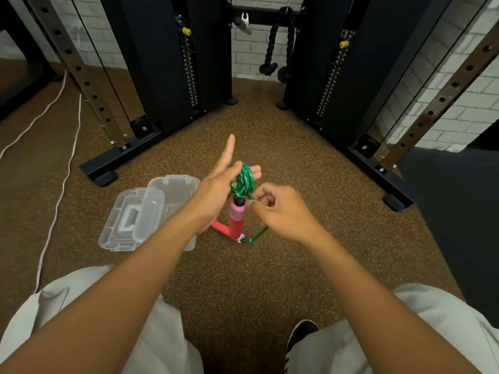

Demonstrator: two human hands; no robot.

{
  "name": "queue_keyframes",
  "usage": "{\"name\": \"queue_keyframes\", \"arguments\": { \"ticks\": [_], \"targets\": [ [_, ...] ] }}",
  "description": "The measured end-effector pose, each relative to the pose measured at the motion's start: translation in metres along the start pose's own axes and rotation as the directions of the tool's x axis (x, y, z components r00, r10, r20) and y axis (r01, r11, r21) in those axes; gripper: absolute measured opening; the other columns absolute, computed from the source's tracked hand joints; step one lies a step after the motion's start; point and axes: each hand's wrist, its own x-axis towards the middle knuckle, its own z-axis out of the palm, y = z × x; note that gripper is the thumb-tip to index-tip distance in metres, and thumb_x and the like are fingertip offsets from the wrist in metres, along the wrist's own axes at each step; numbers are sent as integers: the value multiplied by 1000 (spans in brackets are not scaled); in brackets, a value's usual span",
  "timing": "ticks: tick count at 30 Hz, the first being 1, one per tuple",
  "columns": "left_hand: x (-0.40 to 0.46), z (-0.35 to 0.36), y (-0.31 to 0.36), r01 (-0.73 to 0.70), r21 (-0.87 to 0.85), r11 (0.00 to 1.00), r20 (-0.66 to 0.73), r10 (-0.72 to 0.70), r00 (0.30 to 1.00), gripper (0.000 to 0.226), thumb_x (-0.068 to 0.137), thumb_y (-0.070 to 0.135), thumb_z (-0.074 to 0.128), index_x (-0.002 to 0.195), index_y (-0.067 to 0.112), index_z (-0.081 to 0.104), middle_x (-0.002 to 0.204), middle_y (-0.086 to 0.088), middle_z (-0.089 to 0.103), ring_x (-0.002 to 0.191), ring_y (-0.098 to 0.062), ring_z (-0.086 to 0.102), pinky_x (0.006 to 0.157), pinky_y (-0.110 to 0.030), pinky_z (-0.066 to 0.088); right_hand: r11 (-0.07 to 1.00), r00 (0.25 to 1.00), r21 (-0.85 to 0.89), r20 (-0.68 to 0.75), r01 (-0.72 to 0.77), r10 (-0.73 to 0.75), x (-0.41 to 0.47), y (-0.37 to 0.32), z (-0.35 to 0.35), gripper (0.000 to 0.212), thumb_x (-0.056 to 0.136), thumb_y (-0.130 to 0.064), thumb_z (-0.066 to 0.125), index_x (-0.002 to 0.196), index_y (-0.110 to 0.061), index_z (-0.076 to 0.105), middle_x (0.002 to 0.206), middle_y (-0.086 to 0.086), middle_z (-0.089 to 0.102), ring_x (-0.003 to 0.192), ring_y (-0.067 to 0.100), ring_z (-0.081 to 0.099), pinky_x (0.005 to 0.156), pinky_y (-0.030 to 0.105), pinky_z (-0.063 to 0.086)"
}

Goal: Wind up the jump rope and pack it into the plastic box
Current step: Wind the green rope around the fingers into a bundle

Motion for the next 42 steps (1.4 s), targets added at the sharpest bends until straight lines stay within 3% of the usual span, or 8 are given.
{"name": "queue_keyframes", "arguments": {
  "ticks": [6, 13, 17, 20, 25, 31, 36, 42],
  "targets": [
    [-2, 4, -6, -56, 294, 954, 83, 33, 996, 57, 110, 37, 30, 156, 59, 5, 149, -1, 58, 133, -6, 58, 121, -42, 36, 990, 999, 141, 38, -8, 2, -5, -1, -12, 27, 94, -21, 67, 70, -12, 62, 53, -5, 57, 49, 10, 53, 67, 36, 52],
    [0, 2, 0, 8, 158, 987, 88, -22, 996, 51, 110, 50, 17, 159, 54, 5, 139, -8, 66, 126, -14, 66, 99, -26, 44, 911, 994, 410, 70, 43, -78, -7, -6, -26, 18, 84, -4, 57, 85, 8, 70, 67, 0, 70, 62, 20, 63, 60, 38, 50],
    [1, -6, -6, 12, 241, 970, 131, -44, 990, 70, 82, 92, 31, 147, 74, 13, 173, 4, 10, 156, -20, 25, 125, -55, 20, 965, 994, 243, 35, 95, -107, -9, -15, -33, 15, 92, -2, 62, 79, -3, 70, 62, -6, 68, 73, 31, 68, 90, 46, 59],
    [-1, -4, -7, 44, 241, 970, 160, -84, 984, 65, 88, 87, 22, 150, 69, 13, 170, 18, -7, 159, -18, 7, 127, -60, 10, 984, 986, 47, -15, 169, -169, -12, -20, -35, 16, 94, -12, 68, 78, -12, 72, 62, -4, 65, 57, 8, 53, 61, 21, 49],
    [-3, 5, -4, 107, 182, 977, 173, -139, 975, 70, 95, 78, 15, 160, 50, 14, 170, 13, -16, 160, -18, -2, 127, -54, 5, 971, 978, -133, -35, 198, -204, -12, -22, -38, 13, 96, -26, 70, 83, -25, 75, 70, -6, 74, 55, 2, 56, 55, 13, 40],
    [-1, 3, -4, 143, 149, 979, 227, -174, 958, 85, 77, 99, 22, 152, 60, 29, 173, -5, 15, 159, -28, 17, 127, -58, 14, 973, 974, -60, -3, 225, -225, -13, -21, -38, 11, 96, -27, 70, 87, -22, 71, 64, 0, 74, 60, 29, 71, 66, 41, 60],
    [-7, 10, 0, 171, 162, 972, 297, -213, 931, 94, 81, 93, 21, 160, 42, 27, 159, -37, 27, 147, -50, 32, 123, -61, 23, 979, 979, -58, -55, 194, -197, -9, -17, -38, 8, 90, -31, 77, 87, -24, 74, 71, -2, 71, 58, 10, 57, 56, 27, 47],
    [-15, 19, 12, 158, 92, 983, 332, -180, 926, 84, 94, 71, 9, 164, 27, 22, 146, -29, 49, 133, -44, 47, 102, -34, 44, 964, 974, 141, -43, 225, -221, -8, -17, -39, 9, 91, -21, 76, 93, -12, 78, 83, 9, 77, 69, 16, 67, 67, 26, 53]
  ]
}}
